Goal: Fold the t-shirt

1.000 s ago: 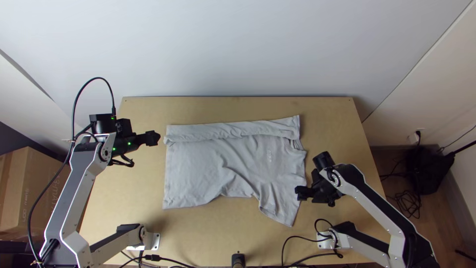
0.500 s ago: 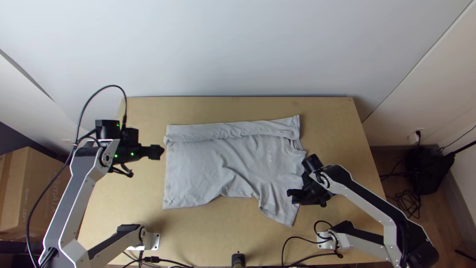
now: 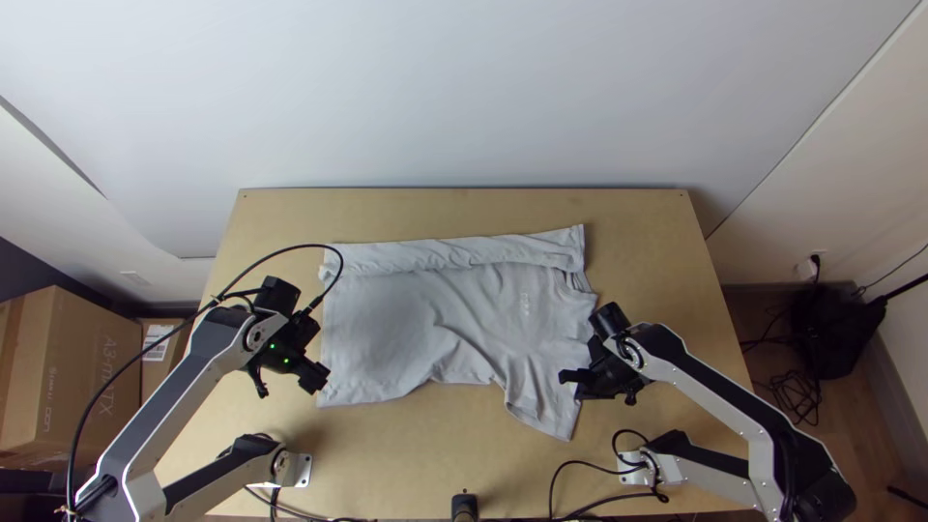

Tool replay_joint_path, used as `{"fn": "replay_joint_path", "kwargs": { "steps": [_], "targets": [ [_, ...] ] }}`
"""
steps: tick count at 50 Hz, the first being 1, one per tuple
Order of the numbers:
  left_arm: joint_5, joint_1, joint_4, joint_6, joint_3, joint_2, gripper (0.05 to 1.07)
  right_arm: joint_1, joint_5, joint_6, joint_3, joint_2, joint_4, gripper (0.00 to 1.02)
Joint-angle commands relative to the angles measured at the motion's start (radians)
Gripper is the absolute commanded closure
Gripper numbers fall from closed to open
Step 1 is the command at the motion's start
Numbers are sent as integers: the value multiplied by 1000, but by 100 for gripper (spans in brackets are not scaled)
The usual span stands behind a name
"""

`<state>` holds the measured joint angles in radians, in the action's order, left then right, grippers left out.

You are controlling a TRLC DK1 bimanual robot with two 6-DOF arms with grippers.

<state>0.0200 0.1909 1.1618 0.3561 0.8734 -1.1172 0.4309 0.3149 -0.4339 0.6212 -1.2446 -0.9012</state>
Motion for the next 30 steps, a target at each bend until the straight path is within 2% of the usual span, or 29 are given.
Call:
{"fn": "replay_joint_path", "kwargs": {
  "steps": [1,6,12,17,18,30],
  "targets": [
    [6,22,58,26,-42,-55,11,-23,7,11,2,31,-7,100],
    [9,65,102,-19,-53,-108,11,-47,7,21,11,48,-10,100],
    [49,113,75,-69,-82,-153,12,-69,7,29,23,63,-11,100],
    [46,133,41,-86,-90,-188,35,-73,7,30,29,65,-11,100],
    [47,139,27,-94,-90,-194,37,-73,7,30,31,65,-11,100],
    [41,197,4,-132,-86,-285,37,-77,7,37,58,70,-31,100]
  ]
}}
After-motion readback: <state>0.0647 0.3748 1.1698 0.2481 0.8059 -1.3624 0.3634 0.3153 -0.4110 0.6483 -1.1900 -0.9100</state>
